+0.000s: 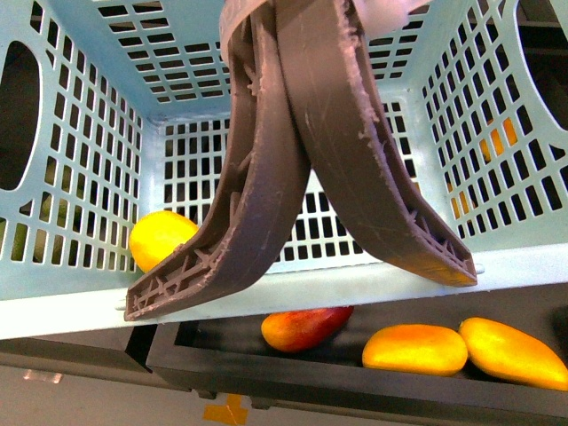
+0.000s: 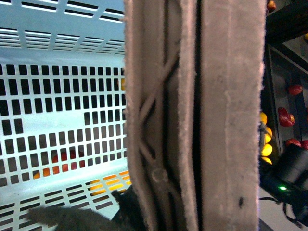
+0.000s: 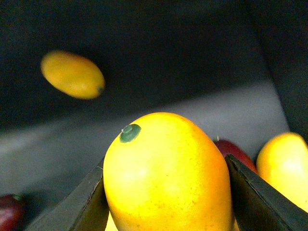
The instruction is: Pick lemon and mango into basket
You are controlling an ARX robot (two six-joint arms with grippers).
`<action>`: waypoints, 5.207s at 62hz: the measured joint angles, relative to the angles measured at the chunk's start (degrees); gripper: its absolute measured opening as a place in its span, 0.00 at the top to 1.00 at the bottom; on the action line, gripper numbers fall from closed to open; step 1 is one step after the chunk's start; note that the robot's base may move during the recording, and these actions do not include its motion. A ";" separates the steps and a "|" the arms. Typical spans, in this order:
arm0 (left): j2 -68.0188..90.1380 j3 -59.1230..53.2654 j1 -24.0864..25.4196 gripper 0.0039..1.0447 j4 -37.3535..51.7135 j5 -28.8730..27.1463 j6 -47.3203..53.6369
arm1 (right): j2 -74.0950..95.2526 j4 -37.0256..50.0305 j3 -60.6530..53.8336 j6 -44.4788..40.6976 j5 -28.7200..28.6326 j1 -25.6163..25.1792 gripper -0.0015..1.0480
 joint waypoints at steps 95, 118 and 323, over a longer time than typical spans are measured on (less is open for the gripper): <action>0.09 -0.02 -0.02 0.87 -0.02 -0.22 0.22 | -48.48 -1.92 1.55 3.69 28.52 38.60 0.30; 0.09 -0.02 -0.07 0.87 -0.02 0.13 -0.20 | -61.64 5.53 -20.20 -1.33 23.06 31.26 0.89; 0.15 0.04 -0.07 0.87 -0.02 -0.15 0.07 | -105.77 -17.99 -38.88 -1.77 16.87 24.94 0.08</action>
